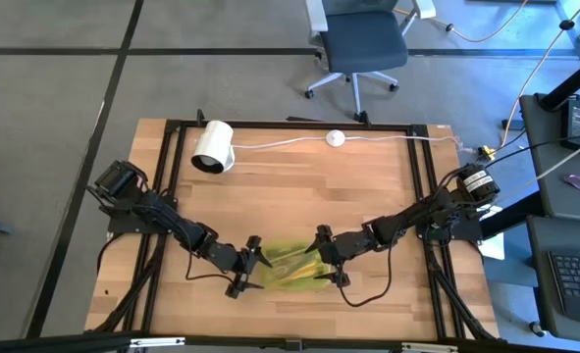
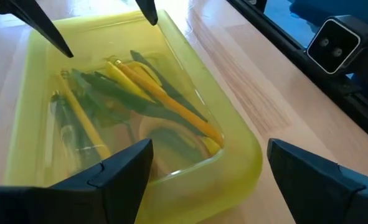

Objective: Pick & place school supplies into a supply box
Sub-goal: Close the yellow supply box

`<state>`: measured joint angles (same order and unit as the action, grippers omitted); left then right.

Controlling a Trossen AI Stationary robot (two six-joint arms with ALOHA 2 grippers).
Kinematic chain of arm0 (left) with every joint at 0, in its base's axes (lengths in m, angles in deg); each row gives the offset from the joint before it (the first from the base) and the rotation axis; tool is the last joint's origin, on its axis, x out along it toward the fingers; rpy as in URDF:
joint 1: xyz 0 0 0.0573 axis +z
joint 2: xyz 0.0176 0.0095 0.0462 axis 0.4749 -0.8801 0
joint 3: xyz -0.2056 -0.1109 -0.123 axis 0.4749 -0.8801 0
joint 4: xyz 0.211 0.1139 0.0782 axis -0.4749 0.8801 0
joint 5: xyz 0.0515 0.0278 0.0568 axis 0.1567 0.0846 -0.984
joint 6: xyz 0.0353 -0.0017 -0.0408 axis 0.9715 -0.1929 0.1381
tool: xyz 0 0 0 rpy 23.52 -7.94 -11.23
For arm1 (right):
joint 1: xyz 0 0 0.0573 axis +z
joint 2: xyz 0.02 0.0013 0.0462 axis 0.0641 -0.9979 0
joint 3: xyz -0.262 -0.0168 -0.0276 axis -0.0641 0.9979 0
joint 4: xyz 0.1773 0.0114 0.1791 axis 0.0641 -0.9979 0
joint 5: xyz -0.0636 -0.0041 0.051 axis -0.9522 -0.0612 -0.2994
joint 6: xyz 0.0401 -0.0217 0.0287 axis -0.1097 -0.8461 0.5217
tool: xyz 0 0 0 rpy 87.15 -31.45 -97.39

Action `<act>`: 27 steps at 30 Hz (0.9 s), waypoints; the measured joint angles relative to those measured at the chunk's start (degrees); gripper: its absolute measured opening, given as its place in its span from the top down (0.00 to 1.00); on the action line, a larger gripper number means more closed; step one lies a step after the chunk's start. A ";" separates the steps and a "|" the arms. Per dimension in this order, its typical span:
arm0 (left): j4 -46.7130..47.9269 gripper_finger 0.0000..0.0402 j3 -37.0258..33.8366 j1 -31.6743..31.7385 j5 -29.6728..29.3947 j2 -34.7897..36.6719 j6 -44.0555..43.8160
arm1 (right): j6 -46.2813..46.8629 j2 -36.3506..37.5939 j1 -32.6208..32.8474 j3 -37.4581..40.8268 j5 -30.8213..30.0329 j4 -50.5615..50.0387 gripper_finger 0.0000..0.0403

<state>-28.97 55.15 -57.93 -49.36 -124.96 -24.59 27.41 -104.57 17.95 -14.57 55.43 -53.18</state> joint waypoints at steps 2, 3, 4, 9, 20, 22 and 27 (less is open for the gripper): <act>1.21 0.23 0.00 0.12 -0.39 -0.03 -0.08 | 0.02 0.00 0.00 0.00 -0.01 -0.03 0.03; 1.90 0.23 0.04 0.32 -0.38 -0.02 -0.60 | 0.02 -0.02 0.00 0.00 -0.01 -0.03 0.03; 2.85 0.23 0.04 0.57 -0.44 0.00 -1.16 | 0.03 -0.02 -0.02 0.01 -0.03 -0.05 0.03; 3.34 0.23 0.02 1.25 -0.14 0.06 -1.85 | 0.22 -0.02 -0.02 0.07 -0.07 -0.18 0.03; 1.64 0.23 -0.27 1.07 0.33 1.07 0.58 | -0.22 -0.07 -0.02 0.20 -0.23 0.84 0.03; 2.48 0.23 -0.37 1.07 -0.26 2.34 0.51 | -1.25 0.50 -0.02 0.22 -0.71 0.90 0.03; 7.15 0.23 -0.55 1.72 -1.86 6.52 0.80 | -5.04 3.11 -0.02 0.39 -4.31 0.34 0.03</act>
<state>-21.82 54.61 -56.21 -51.21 -118.44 -23.79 22.37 -101.46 17.93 -14.17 51.12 -52.84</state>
